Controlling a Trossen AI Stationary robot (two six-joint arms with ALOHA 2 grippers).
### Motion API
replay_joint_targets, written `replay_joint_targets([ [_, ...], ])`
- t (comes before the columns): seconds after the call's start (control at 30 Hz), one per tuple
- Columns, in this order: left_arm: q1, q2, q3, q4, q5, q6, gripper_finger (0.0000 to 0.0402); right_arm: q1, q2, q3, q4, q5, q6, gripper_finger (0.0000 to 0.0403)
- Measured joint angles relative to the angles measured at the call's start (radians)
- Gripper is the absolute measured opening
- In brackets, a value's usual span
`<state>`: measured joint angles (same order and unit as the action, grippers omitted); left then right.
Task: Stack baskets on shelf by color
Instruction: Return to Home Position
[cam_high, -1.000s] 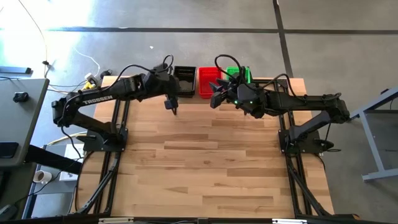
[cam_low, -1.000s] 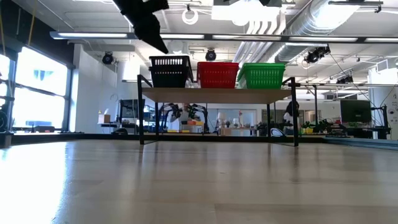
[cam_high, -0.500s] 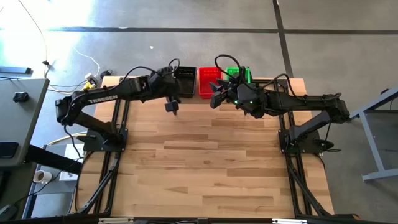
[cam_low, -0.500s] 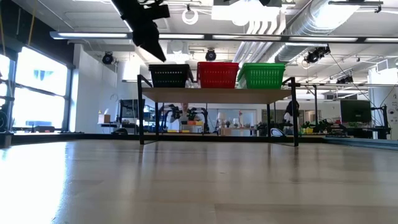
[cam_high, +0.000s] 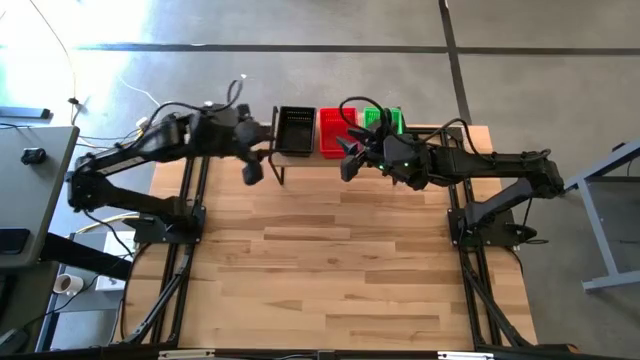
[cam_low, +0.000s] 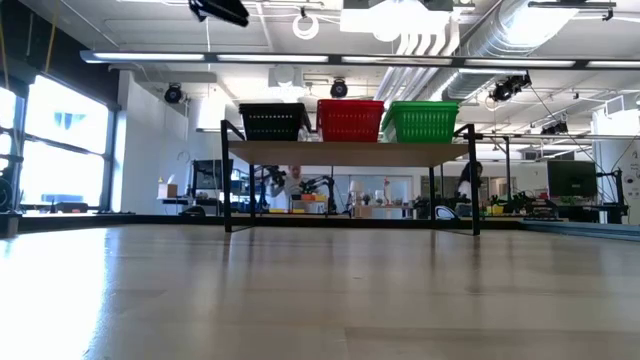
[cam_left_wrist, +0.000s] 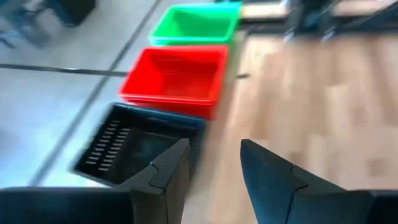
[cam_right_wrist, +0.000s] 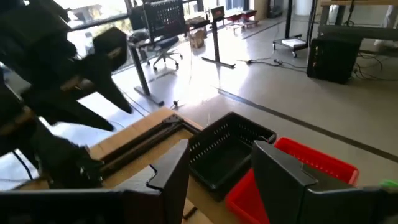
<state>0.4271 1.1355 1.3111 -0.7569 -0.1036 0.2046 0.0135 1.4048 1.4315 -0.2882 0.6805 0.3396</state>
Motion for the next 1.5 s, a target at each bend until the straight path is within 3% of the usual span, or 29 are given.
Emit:
replay_joint_targets([
  [0.13, -0.001, -0.100, -0.092, 0.032, 0.072, -0.098, 0.0133, -0.006, -0.035, 0.000, -0.080, -0.001, -0.001, 0.0158],
  [0.57, -0.083, -0.469, -0.637, 0.431, 0.063, -0.306, 0.0133, -0.032, -0.183, 0.000, -0.268, 0.048, -0.105, 0.0158],
  [0.8, -0.151, -0.632, -0.893, 0.628, 0.054, -0.387, 0.0133, -0.114, -0.281, 0.000, -0.416, 0.045, -0.022, 0.0158],
  [1.0, -0.207, -0.774, -1.022, 0.655, -0.019, -0.439, 0.0133, -0.131, -0.374, 0.000, -0.490, -0.018, 0.000, 0.0158],
  [1.23, -0.241, -0.923, -1.095, 0.660, -0.050, -0.449, 0.0133, -0.111, -0.464, -0.019, -0.596, 0.010, 0.002, 0.0158],
  [1.5, -0.241, -1.014, -1.200, 0.743, -0.065, -0.508, 0.0133, -0.070, -0.640, -0.318, -0.430, -0.004, -0.030, 0.0158],
])
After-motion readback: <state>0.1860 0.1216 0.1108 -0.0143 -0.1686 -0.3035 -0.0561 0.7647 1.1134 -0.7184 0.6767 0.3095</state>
